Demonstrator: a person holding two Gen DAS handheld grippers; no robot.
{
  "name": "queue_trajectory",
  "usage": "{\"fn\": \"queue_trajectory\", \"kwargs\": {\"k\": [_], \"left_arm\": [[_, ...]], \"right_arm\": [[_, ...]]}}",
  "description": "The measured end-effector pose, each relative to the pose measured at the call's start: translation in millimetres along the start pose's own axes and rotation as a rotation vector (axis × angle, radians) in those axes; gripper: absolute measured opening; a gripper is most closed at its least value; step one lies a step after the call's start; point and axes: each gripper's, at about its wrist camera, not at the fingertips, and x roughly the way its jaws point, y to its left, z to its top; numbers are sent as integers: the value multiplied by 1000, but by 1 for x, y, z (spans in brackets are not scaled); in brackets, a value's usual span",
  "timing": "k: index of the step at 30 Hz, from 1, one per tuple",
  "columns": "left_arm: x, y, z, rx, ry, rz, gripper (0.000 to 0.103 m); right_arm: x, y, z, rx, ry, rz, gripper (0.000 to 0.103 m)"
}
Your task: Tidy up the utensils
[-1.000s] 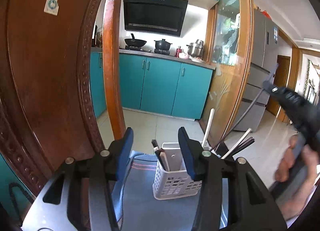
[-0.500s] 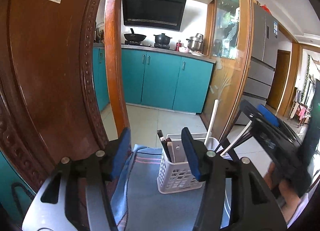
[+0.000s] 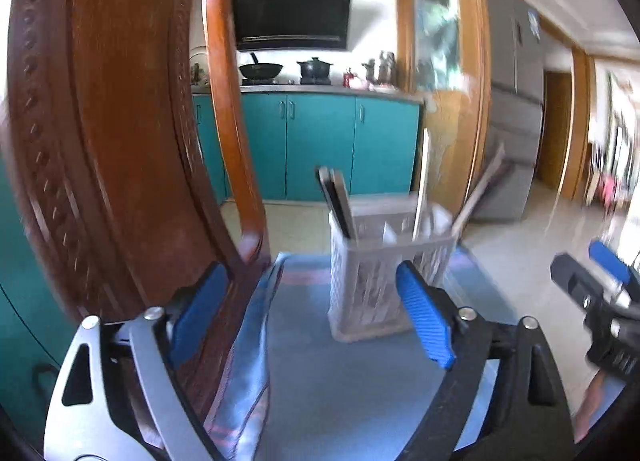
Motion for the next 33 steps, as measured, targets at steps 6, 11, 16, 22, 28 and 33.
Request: {"fn": "queue_trajectory", "kwargs": {"k": [6, 11, 16, 22, 28, 33], "left_arm": [[-15, -9, -38, 14, 17, 23, 97], [-22, -22, -42, 61, -33, 52, 99], [-18, -22, -42, 58, -20, 69, 99], [-17, -23, -41, 61, -18, 58, 99], [-21, -24, -41, 51, -31, 51, 99], [-22, -20, -41, 20, -24, 37, 99]], "right_arm": [[-3, 8, -17, -67, 51, -26, 100], [-10, 16, -28, -128, 67, -26, 100], [-15, 13, -32, -131, 56, -57, 100], [-16, 7, -30, -95, 37, -63, 100], [-15, 15, -32, -121, 25, -79, 100], [-15, 17, -33, -132, 21, -83, 100]]}}
